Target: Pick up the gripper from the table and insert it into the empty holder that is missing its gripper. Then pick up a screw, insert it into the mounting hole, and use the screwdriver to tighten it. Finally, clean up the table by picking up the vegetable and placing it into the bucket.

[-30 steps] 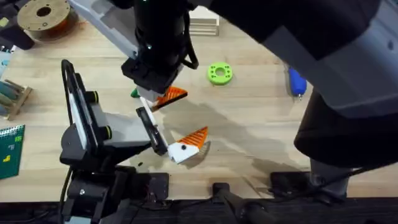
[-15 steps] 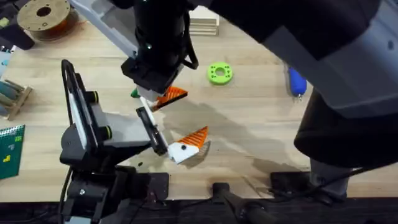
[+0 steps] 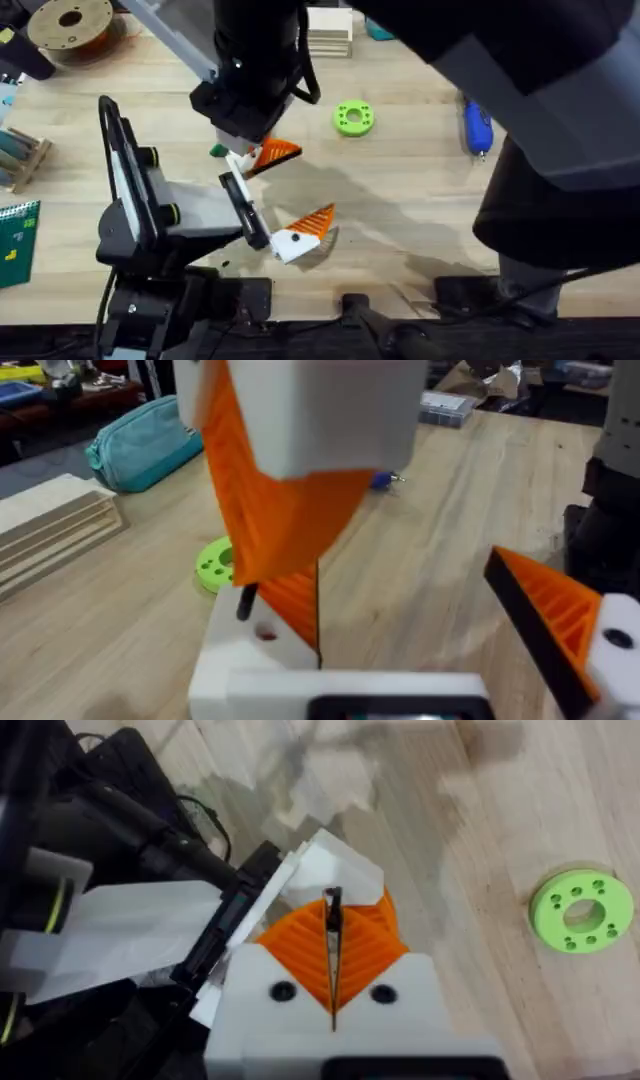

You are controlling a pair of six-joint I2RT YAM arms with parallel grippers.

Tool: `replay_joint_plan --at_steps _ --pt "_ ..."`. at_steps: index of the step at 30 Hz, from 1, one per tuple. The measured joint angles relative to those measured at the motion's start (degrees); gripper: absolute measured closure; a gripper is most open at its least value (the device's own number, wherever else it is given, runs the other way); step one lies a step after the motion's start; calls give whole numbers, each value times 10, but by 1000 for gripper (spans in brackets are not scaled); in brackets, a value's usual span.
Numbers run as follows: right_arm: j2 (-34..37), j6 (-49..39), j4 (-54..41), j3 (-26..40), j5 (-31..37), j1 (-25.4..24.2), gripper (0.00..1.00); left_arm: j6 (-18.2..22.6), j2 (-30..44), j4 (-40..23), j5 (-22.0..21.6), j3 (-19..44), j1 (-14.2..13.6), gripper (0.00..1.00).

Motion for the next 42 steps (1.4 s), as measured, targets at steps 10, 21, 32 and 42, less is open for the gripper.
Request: replay_joint_plan --at_steps 10,21,32,42 --pt "0 8 0 0 0 3 997 0 0 0 0 0 0 5" --pt "0 24 0 0 0 3 997 0 0 0 0 0 0 6" --pt "-8 28 0 -20 0 3 997 0 0 0 0 0 0 6" --pt "-18 28 0 -37 0 3 997 0 0 0 0 0 0 6"
